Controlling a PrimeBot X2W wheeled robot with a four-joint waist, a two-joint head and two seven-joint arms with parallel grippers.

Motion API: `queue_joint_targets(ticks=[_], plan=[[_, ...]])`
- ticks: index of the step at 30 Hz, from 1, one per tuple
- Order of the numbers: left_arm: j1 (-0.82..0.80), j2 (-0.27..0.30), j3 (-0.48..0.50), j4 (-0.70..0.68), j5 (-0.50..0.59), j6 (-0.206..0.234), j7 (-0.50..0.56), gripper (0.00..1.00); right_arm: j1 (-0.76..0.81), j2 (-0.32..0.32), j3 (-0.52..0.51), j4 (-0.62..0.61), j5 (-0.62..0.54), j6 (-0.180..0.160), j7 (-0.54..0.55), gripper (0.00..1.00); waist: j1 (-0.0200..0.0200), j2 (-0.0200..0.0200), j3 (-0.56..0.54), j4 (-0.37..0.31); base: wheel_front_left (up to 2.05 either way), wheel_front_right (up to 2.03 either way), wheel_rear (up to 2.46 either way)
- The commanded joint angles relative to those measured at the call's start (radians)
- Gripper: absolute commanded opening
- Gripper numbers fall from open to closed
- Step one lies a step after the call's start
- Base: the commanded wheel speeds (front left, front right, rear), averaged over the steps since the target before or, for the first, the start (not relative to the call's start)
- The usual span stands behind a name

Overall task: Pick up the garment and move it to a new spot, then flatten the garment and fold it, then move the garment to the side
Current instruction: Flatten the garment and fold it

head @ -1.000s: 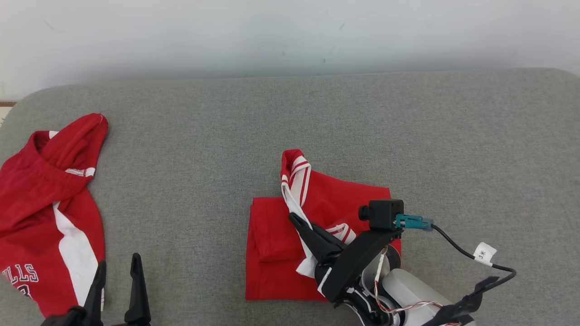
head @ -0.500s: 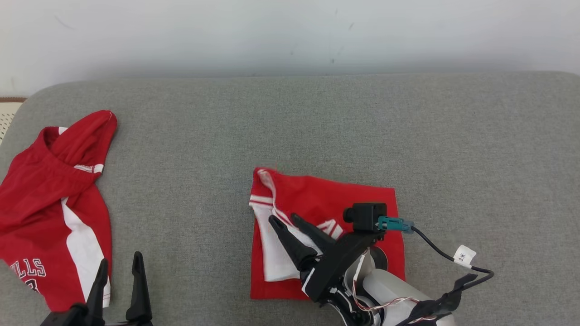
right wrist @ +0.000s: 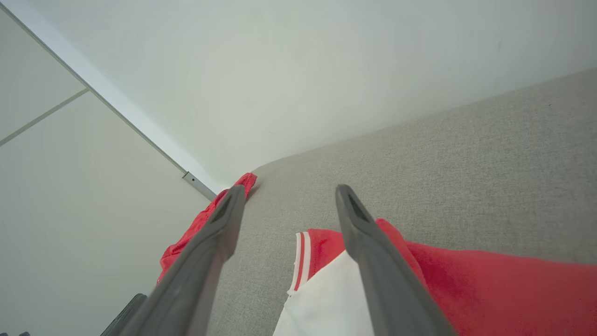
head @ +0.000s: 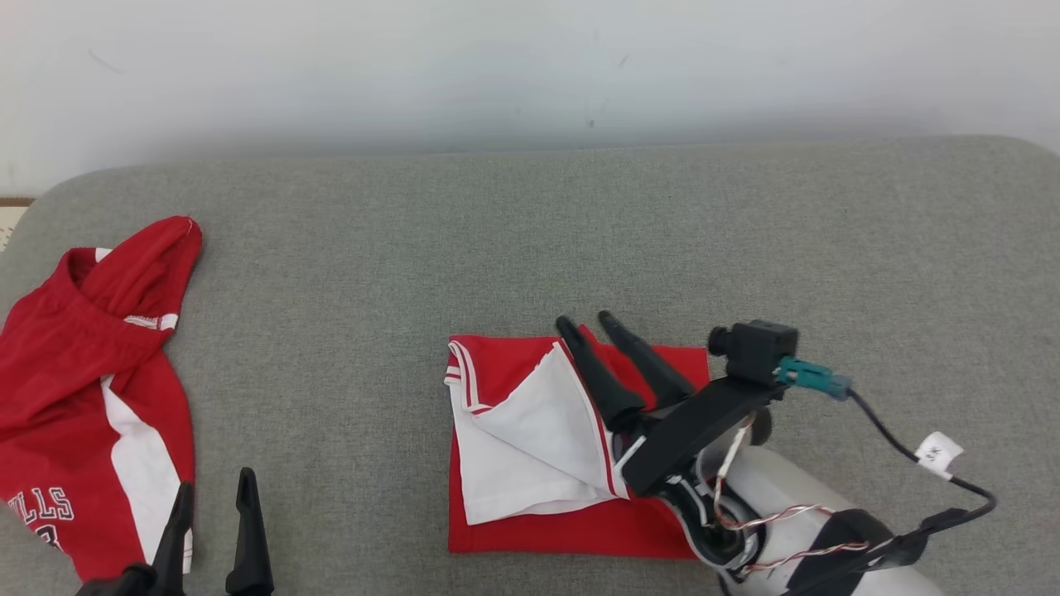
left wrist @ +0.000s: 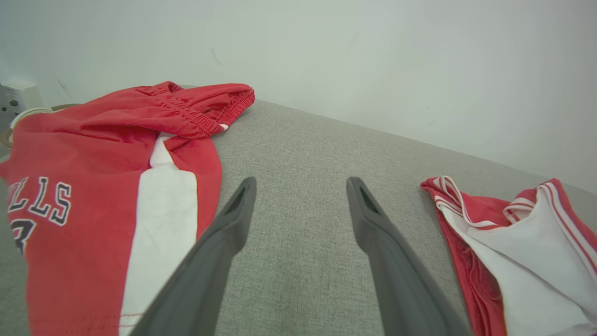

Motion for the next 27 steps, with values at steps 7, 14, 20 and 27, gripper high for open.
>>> queue_joint_targets(ticks=[7, 14, 20, 27], plan=[[0.021, 0.001, 0.005, -0.007, 0.0, 0.003, -0.003, 1.0, 0.035, -0.091, -0.046, 0.038, -0.041, 0.0, 0.003, 1.0, 0.0, 0.0, 0.0, -0.01, 0.0, 0.0, 0.0], [0.0, 0.001, -0.004, -0.007, -0.001, -0.002, -0.003, 1.0, -0.004, -0.06, -0.007, 0.126, -0.042, 0.0, 0.074, 1.0, 0.0, 0.0, 0.02, 0.006, 0.0, 0.0, 0.0], [-0.007, 0.001, -0.004, -0.001, -0.003, -0.006, -0.003, 1.0, -0.034, -0.039, 0.019, 0.184, -0.025, 0.0, 0.097, 1.0, 0.0, 0.0, 0.028, 0.021, 0.0, 0.0, 0.0], [-0.01, 0.001, -0.003, 0.003, -0.007, -0.006, -0.003, 1.0, -0.066, -0.024, 0.056, 0.236, -0.01, 0.0, 0.089, 0.0, 0.0, 0.0, 0.034, 0.037, 0.0, 0.0, 0.0]])
